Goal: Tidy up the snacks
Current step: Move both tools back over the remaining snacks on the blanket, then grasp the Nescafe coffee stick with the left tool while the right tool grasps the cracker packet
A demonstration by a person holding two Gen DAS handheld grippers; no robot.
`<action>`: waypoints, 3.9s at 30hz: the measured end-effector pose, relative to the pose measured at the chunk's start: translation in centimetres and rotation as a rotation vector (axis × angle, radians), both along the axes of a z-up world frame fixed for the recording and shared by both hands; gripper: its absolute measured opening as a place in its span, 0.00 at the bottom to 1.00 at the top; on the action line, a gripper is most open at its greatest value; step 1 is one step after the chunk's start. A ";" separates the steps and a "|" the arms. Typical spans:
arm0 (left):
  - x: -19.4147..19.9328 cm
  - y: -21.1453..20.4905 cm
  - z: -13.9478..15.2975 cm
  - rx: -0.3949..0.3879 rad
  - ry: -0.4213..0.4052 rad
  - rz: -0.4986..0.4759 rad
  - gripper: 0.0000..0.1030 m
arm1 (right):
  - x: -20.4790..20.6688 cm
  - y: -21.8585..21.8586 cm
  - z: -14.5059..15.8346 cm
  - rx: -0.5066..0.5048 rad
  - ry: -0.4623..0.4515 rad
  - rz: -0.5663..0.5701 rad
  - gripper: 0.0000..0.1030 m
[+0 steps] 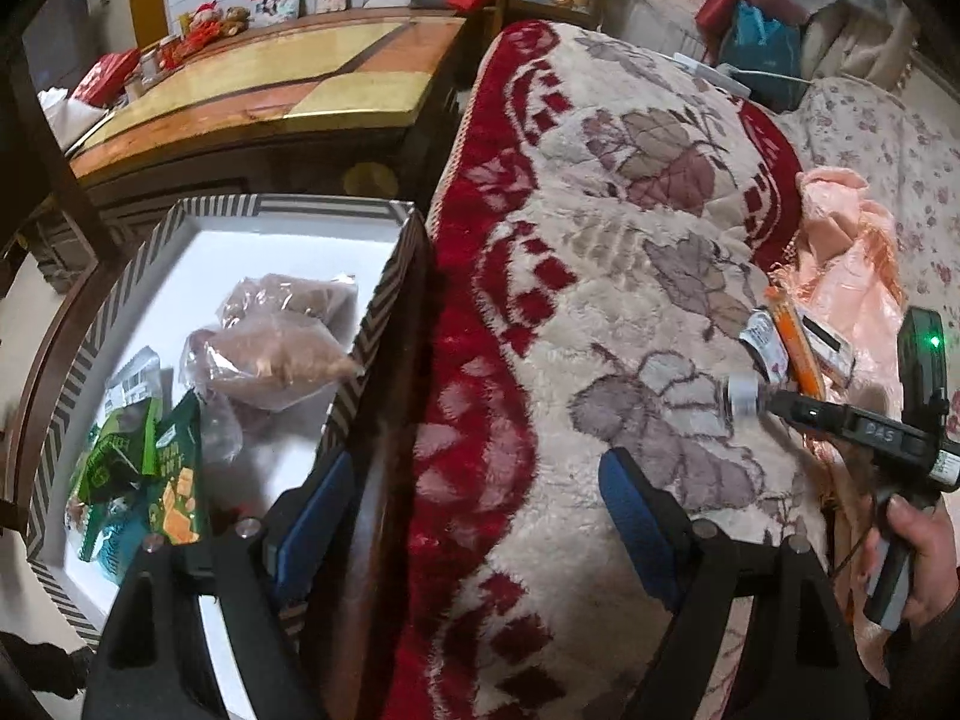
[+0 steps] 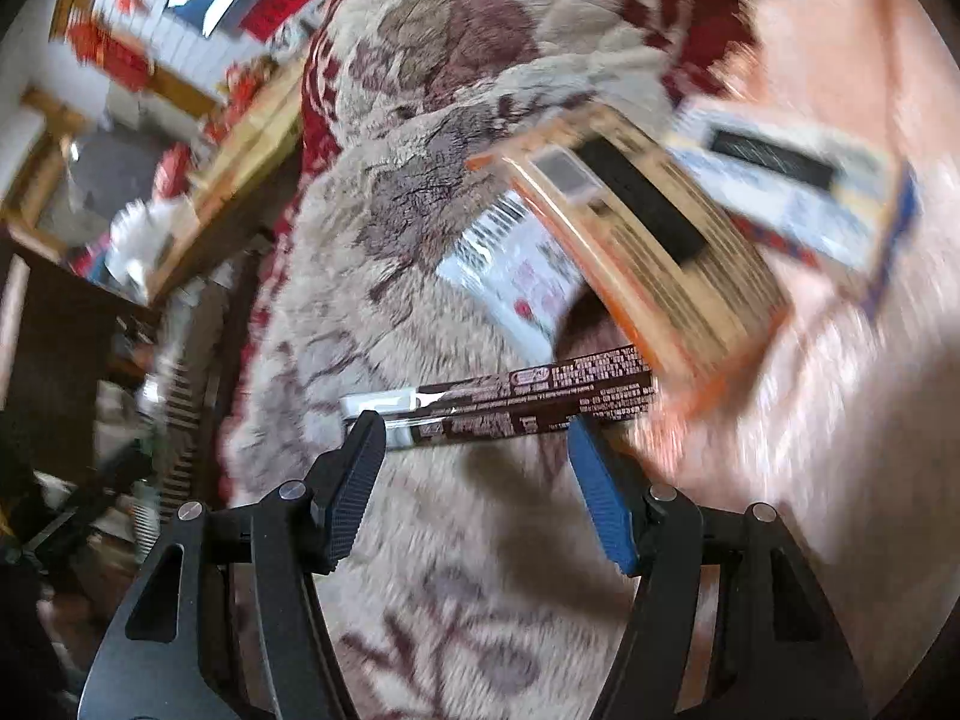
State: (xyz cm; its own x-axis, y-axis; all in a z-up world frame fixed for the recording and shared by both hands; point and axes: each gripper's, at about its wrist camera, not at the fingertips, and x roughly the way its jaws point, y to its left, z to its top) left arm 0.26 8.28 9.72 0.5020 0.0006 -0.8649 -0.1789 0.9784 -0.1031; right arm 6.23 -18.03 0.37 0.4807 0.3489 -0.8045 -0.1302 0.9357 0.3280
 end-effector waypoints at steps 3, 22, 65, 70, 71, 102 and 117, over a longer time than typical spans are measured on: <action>0.0 0.3 -0.3 0.003 0.009 0.011 0.83 | 1.5 3.9 0.1 -0.066 -0.038 0.113 0.63; 1.3 -1.9 -1.0 -0.020 0.042 -0.038 0.83 | 2.3 3.1 1.3 -0.371 -0.059 0.435 0.63; 12.0 -10.5 -3.3 -0.026 0.072 -0.324 0.83 | -2.4 -1.3 4.5 0.062 -0.103 0.075 0.66; 14.5 -12.7 -6.4 0.083 0.149 -0.432 0.34 | -2.0 -2.1 4.0 0.059 -0.092 0.066 0.66; 14.5 -12.6 -6.3 0.072 0.133 -0.444 0.29 | -2.0 -2.1 4.2 0.053 -0.098 0.068 0.66; 12.8 -10.6 -6.4 -0.035 0.117 -0.317 0.25 | 7.1 -2.5 1.0 -0.320 0.019 0.196 0.65; 6.1 -7.1 -2.0 -0.010 0.021 -0.209 0.20 | -2.3 4.9 6.0 -0.228 -0.215 0.264 0.52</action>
